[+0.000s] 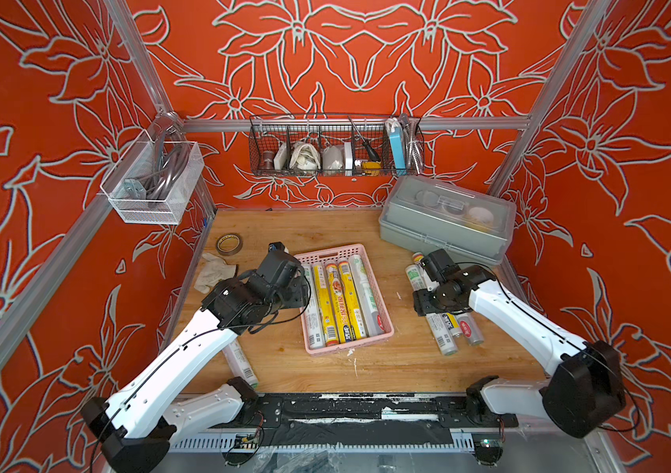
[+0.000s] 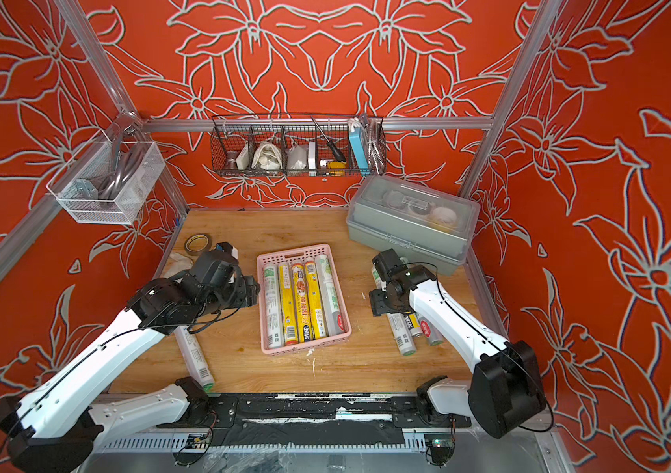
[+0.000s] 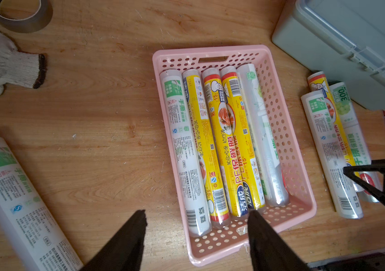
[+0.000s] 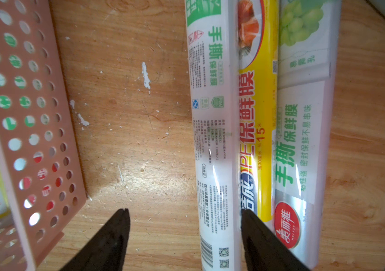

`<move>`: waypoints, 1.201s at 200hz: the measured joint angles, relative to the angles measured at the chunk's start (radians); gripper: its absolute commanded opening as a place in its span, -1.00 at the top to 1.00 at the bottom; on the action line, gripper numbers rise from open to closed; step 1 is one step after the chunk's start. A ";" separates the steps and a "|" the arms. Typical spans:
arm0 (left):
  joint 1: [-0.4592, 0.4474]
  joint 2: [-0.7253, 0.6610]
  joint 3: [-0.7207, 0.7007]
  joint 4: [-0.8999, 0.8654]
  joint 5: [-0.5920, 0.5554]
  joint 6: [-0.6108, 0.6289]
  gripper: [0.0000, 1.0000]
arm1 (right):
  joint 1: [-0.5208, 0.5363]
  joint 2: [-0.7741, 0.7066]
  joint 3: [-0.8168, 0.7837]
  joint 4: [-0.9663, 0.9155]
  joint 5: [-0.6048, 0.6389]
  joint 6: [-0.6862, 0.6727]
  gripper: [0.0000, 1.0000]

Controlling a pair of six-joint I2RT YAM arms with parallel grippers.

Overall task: Put the plastic wrap into the basket
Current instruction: Pick up the plastic wrap from the center of the board.

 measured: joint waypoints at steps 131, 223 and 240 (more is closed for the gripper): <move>0.078 -0.133 -0.056 -0.028 0.016 0.082 -0.97 | -0.019 0.185 -0.012 0.083 0.042 0.003 -0.58; 0.085 -0.144 -0.074 -0.028 0.016 0.086 -0.97 | -0.019 0.245 -0.035 0.118 0.038 0.004 -0.41; 0.089 -0.146 -0.078 -0.028 0.016 0.086 -0.97 | -0.019 0.261 -0.035 0.123 0.038 0.005 -0.40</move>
